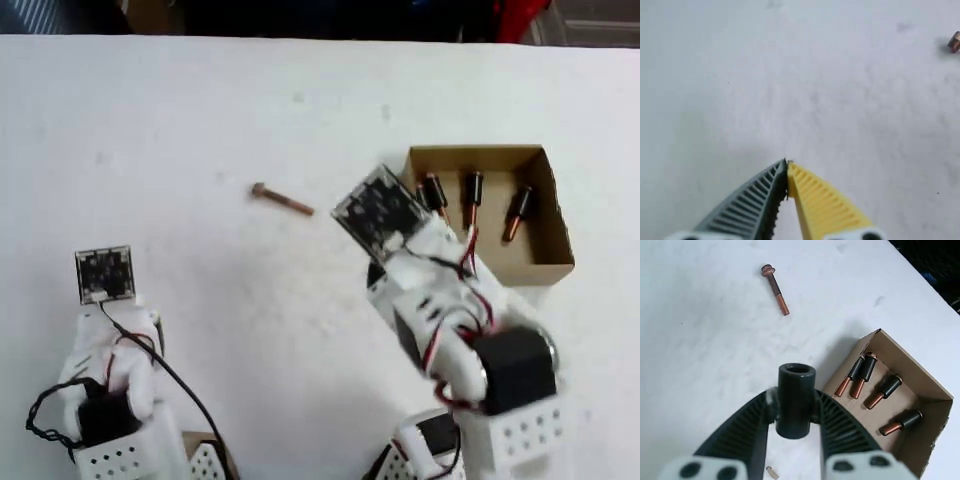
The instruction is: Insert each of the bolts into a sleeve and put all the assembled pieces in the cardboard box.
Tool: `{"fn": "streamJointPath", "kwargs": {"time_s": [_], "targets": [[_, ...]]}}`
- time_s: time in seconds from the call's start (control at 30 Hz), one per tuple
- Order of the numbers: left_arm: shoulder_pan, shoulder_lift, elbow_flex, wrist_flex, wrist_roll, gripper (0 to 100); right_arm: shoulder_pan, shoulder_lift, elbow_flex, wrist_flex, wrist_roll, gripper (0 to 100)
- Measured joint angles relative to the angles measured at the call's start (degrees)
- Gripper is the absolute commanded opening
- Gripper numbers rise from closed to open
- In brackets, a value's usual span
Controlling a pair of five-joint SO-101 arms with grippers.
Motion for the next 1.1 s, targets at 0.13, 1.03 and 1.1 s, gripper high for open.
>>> {"fn": "streamJointPath", "kwargs": {"time_s": [0.13, 1.03, 1.1], "targets": [[0.0, 0.0, 0.0, 0.0, 0.0, 2, 0.0, -7.91, 6.59, -0.18, -0.18, 1.8], [2.29, 0.0, 0.35, 0.0, -1.41, 2, 0.35, -42.46, 54.15, -41.32, -13.71, 1.6], [4.75, 0.0, 2.02, -0.88, -4.57, 2, 0.35, -43.6, 57.23, -45.1, -14.51, 1.6]]}}
